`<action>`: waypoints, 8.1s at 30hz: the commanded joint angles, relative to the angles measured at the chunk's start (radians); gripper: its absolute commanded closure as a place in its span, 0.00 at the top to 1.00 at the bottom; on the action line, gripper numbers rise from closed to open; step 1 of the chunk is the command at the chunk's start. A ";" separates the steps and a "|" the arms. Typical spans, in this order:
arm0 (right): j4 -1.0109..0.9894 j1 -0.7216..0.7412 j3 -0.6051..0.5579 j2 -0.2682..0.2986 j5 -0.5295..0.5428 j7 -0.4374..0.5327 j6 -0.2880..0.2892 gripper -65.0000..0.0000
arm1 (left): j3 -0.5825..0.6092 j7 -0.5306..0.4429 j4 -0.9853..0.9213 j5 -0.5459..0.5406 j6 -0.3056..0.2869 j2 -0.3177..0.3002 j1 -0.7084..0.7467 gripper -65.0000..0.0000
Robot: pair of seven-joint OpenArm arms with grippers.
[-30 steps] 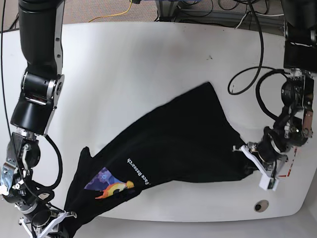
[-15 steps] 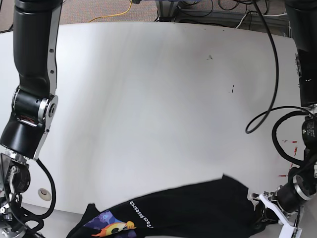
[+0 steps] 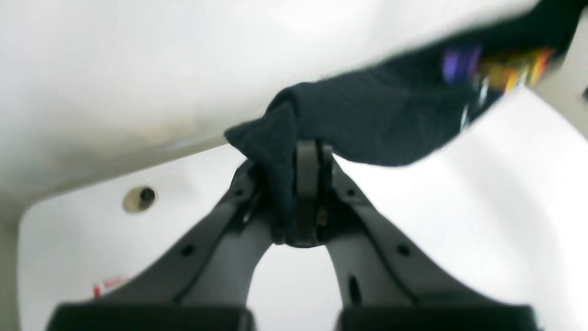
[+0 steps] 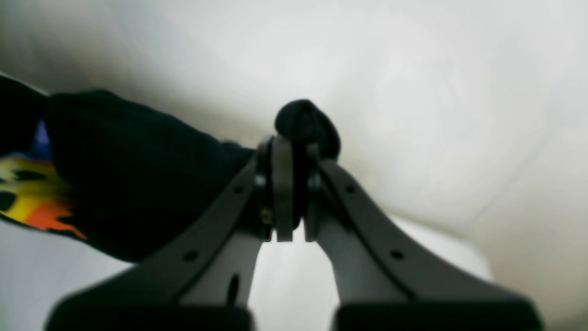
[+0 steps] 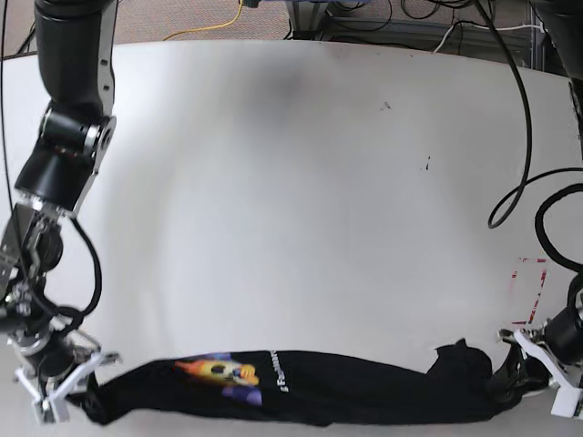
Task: Layout the t-shirt on the table in an organized manner, then fold the t-shirt properly
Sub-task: 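Lift the shirt with both grippers and swing it across the table, then lay the shirt down holding its edge with both grippers, then move the right gripper to the shirt's shoulder and grasp it, then lift the shirt with both grippers and fling it flat onto the table, then lower the shirt edge with both grippers and release the left gripper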
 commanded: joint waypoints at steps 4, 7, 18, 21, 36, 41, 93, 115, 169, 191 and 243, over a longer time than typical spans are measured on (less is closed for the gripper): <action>0.146 -0.207 0.078 -0.040 0.006 0.001 0.035 0.00 | -0.068 -0.003 0.058 0.006 0.002 -0.012 0.167 0.00; 0.204 -0.360 0.117 -0.083 0.006 0.003 0.035 0.00 | -0.102 -0.003 0.091 0.006 0.002 -0.010 0.291 0.00; 0.270 -0.784 0.235 -0.226 -0.005 0.066 0.088 0.00 | -0.261 -0.005 0.103 0.044 -0.048 -0.006 0.758 0.00; 0.267 -0.856 0.256 -0.237 -0.005 0.092 0.096 0.00 | -0.297 -0.005 0.103 0.075 -0.111 -0.006 0.848 0.00; 0.270 -1.022 0.333 -0.241 0.003 0.098 0.093 0.01 | -0.398 -0.002 0.103 0.274 -0.299 0.022 1.040 0.00; 0.279 -1.031 0.333 -0.241 0.003 0.098 0.088 0.23 | -0.398 -0.002 0.103 0.305 -0.303 0.022 1.048 0.00; 0.483 -0.965 -0.365 -0.249 -0.525 0.158 0.088 0.74 | -0.393 -0.002 0.103 0.305 -0.303 0.077 1.064 0.00; 0.331 -0.891 -0.364 -0.244 -0.611 0.330 -0.004 0.53 | -0.364 -0.002 0.103 0.305 -0.303 0.079 1.063 0.00; 0.538 -0.476 0.117 -0.319 -0.603 -0.083 0.147 0.00 | -0.369 -0.002 0.250 0.304 -0.303 0.076 0.567 0.00; 0.276 0.272 0.026 -0.160 -0.600 -0.309 0.147 0.00 | -0.321 0.020 0.265 0.267 -0.226 0.077 -0.134 0.00; 0.465 -1.025 0.345 -0.349 -0.236 -0.051 0.147 0.00 | -0.387 0.009 0.242 0.408 -0.233 0.188 0.986 0.00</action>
